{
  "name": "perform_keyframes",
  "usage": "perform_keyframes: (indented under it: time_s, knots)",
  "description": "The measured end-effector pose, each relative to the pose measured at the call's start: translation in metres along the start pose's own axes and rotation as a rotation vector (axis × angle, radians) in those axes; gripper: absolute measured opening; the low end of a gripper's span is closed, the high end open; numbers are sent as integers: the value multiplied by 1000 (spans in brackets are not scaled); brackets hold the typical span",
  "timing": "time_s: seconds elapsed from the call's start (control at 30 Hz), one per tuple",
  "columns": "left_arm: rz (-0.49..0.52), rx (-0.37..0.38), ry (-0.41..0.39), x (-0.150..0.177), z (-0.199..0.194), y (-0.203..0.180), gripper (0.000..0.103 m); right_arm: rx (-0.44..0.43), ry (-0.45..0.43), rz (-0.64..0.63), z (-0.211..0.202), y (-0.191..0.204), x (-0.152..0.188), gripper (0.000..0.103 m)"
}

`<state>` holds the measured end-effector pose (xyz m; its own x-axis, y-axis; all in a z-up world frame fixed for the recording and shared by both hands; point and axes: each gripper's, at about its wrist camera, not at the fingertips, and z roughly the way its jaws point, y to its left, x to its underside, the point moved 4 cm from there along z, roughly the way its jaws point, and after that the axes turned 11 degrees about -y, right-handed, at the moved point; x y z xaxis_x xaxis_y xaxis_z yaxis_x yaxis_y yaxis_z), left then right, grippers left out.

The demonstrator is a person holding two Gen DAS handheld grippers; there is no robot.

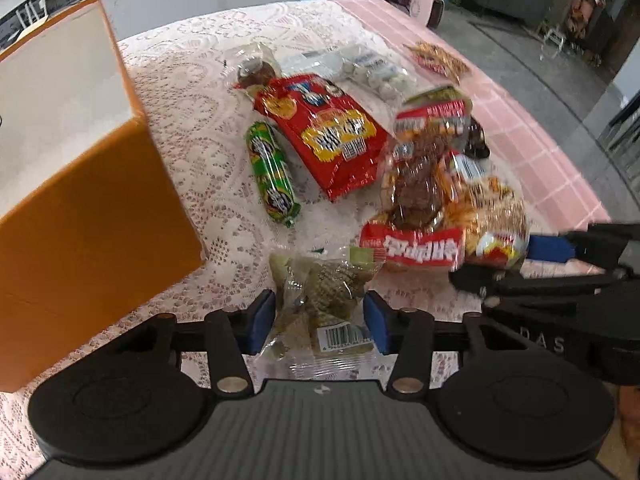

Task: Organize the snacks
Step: 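Grasp the clear green-brown snack packet with the left gripper while the right grasps the yellow-red chip bag, then carry both held packets over the orange box with both grippers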

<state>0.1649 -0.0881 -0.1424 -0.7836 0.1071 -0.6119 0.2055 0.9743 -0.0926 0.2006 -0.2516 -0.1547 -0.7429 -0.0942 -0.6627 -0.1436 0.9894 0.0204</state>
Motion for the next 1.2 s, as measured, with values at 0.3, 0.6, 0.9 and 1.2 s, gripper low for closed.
perform_keyframes:
  time_s: [0.3,0.6,0.9,1.2]
  knots:
    - [3,-20,-10,6,-12,1,45,54,-42,-68,-9,7,0,36]
    - [-17,-10,-61,15,-47,2,44,108,-77,-141,-26,17,1,34]
    - [-21,-5,-154,16,-93,5,44,90,-112,-143,-66,31,11,33]
    - [-29,23,-256,1,-142,12,44,35,-235,-145,-121,51,-7,33]
